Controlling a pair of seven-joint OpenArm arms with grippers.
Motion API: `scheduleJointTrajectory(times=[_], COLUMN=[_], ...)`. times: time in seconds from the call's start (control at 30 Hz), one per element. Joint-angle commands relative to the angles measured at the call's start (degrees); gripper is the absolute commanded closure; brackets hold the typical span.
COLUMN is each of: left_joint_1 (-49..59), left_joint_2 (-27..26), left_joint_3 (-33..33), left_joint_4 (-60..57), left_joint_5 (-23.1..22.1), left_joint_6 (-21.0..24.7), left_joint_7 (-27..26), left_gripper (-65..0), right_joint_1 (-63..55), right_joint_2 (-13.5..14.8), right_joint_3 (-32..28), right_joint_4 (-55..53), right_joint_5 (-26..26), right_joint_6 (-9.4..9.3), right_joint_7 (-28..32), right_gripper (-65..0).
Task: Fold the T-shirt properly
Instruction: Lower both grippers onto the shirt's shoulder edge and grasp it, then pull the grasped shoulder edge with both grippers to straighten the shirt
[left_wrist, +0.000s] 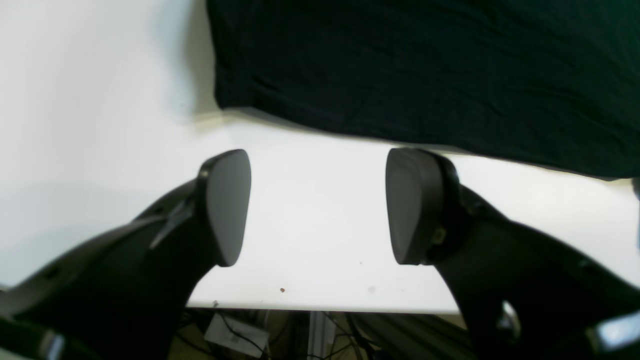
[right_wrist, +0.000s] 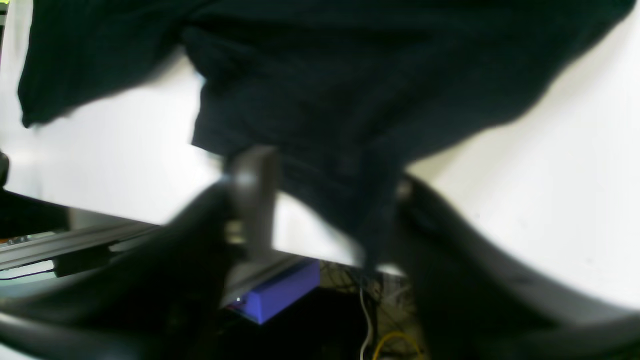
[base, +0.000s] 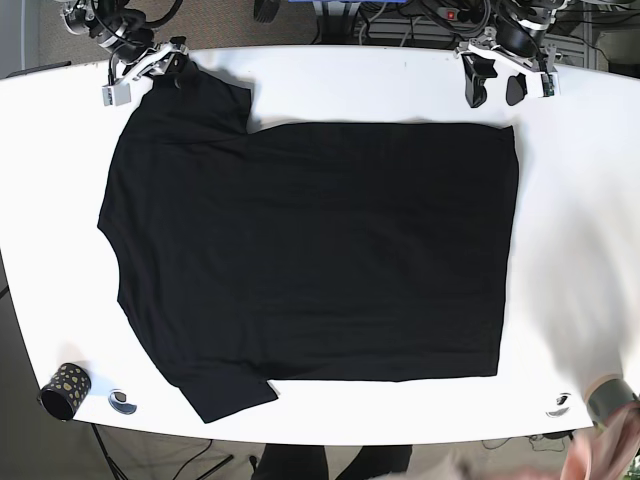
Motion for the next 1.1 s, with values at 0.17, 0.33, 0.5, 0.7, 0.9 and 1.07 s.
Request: scheduleJointTrajectory(times=[0.17,0.33,0.5,0.7,0.9,1.07], left_joint_1=[-1.5,-5.2,-9.1,-12.6,-15.0,-17.8], left_joint_2=[-0.3,-0.2,0.0,-0.3,-0.5,-0.5], left_joint_3=[-0.3,-4.7,-10.9,-13.0,-12.7,-10.7], left_joint_4=[0.8,0.6,-1.6,-5.7,-8.7,-10.7], left_joint_5=[-4.5,-12.3,-16.5,-16.9,-16.8,-16.6], left_joint_6=[-0.3,-0.3,-0.3,-0.3,-0.4,-0.4], left_joint_7=[0.9,8.3,15.8,19.6,20.2,22.8], left_gripper=[-38.6,-38.6,-38.6,-38.6,-38.6,-38.6], right_joint_1=[0.2,0.5,0.6,1.4,1.9,1.9], right_joint_2=[1.5,2.6,2.8,2.8,2.8,2.8], right_joint_3=[0.1,0.1,1.1,2.4,2.5,2.5], right_joint_4=[0.3,0.4,0.4,0.5,0.5,0.5], right_joint_5=[-1.4,-1.4,-1.3,-1.3,-1.3,-1.3], right_joint_6=[-0.29,-0.29,-0.29,-0.29,-0.29,-0.29], right_joint_7=[-1.2,-1.1,-1.1,-1.2,-1.2,-1.2], right_gripper=[0.0,0.0,0.0,0.0,0.0,0.0])
